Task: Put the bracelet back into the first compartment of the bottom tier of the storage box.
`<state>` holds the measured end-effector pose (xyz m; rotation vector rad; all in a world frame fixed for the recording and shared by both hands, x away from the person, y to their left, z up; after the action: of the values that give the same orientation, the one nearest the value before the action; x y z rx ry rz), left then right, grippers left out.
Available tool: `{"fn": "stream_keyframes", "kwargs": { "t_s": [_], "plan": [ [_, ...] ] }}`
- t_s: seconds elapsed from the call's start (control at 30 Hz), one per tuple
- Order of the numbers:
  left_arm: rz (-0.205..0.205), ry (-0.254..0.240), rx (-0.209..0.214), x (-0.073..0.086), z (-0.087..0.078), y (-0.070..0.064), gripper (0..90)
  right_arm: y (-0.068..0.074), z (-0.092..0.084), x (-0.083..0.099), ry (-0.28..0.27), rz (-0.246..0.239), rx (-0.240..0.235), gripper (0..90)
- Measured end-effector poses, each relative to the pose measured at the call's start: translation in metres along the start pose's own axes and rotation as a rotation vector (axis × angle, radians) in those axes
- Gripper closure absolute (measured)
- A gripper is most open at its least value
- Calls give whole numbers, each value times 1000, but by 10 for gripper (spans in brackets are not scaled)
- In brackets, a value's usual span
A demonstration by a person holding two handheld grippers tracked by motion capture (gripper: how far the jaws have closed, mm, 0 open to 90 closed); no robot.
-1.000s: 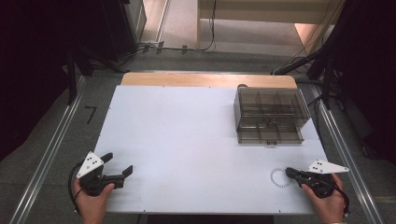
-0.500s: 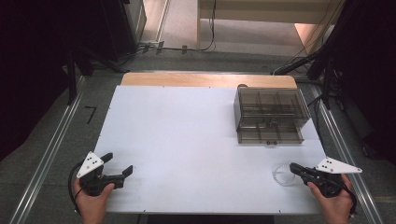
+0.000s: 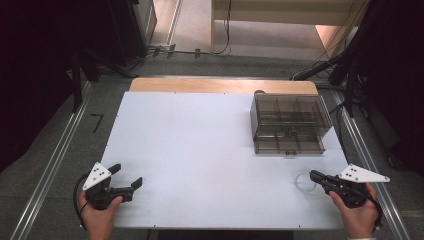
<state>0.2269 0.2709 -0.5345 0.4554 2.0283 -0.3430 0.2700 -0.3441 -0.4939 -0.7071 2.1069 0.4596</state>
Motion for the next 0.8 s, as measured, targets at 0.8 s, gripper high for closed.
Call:
{"fn": "stream_keyframes", "kwargs": {
  "t_s": [0.8],
  "plan": [
    [-2, -2, 7, 0, 0, 0, 45, 5, 26, -27, -24, -22, -26, 837]
  ]
}}
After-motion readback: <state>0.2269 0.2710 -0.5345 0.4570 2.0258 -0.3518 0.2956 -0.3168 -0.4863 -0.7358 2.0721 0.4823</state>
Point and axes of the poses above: each handheld gripper's, and its own axes: z roughly forward along the jaws, x roughly out of its underside, y roughly to its left, the point moved 4 cm from there along z, roughly forward along the jaws, and after that the axes turned 4 degrees about z, right-handed, at the moved point
